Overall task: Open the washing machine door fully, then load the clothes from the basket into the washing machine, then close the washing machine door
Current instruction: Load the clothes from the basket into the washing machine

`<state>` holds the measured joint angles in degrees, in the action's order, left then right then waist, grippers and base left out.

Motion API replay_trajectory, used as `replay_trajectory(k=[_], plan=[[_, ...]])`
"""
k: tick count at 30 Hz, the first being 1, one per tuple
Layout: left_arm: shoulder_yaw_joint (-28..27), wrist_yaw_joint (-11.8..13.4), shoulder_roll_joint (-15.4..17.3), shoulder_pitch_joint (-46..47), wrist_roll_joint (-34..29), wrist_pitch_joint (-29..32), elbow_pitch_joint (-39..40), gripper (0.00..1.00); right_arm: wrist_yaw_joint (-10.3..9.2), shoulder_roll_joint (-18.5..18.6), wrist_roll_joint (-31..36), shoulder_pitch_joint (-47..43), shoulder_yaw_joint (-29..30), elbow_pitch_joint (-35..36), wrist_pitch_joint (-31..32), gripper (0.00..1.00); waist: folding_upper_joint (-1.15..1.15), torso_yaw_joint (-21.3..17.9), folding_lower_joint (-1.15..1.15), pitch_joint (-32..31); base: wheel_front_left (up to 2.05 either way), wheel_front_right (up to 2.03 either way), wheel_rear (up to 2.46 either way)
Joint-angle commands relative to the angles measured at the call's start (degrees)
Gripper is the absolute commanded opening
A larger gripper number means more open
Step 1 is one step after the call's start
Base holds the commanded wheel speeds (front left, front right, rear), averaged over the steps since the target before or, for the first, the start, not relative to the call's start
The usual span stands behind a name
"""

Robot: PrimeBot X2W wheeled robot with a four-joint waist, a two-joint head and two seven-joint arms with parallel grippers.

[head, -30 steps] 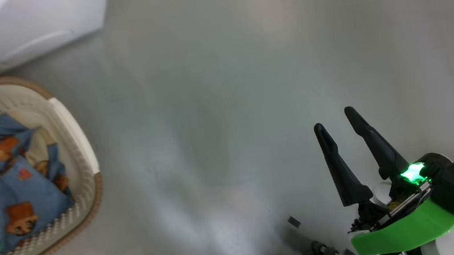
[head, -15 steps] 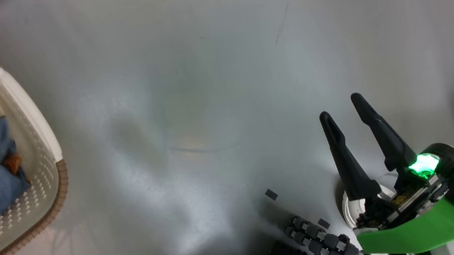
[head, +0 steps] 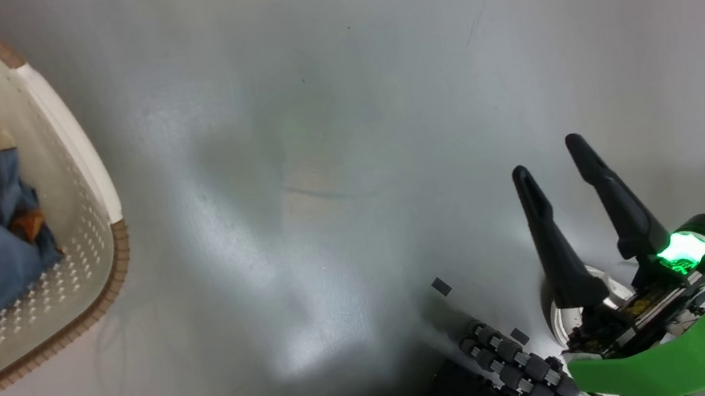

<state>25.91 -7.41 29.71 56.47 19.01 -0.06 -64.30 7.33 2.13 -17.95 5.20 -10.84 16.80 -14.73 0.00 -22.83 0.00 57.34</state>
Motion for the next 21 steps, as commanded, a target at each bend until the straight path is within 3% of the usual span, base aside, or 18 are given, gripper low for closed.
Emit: replay_trajectory(k=[1, 11, 21], plan=[[-0.6, -0.1, 2.2, -0.7, 0.3, -0.4, -0.1, 0.0, 0.16, 0.8, -0.1, -2.6, -0.7, 1.4, -0.3, 1.0, 0.0, 0.0, 0.0, -0.1, 0.0, 0.0, 0.0], [2.5, -0.1, 2.0, -2.0, 7.1, -8.7, 2.0, 0.0, 0.16, 0.8, -1.9, 1.8, -0.8, -1.2, -0.3, 1.0, 0.0, 0.8, 0.0, -3.4, 0.0, 0.0, 0.0], [1.8, 0.0, -2.5, -12.1, 14.2, -14.7, 3.4, 0.0, 0.16, 0.8, 1.1, 3.0, 2.2, -6.5, -0.3, 1.0, 0.0, 7.8, 0.0, -18.2, 0.0, 0.0, 0.0]])
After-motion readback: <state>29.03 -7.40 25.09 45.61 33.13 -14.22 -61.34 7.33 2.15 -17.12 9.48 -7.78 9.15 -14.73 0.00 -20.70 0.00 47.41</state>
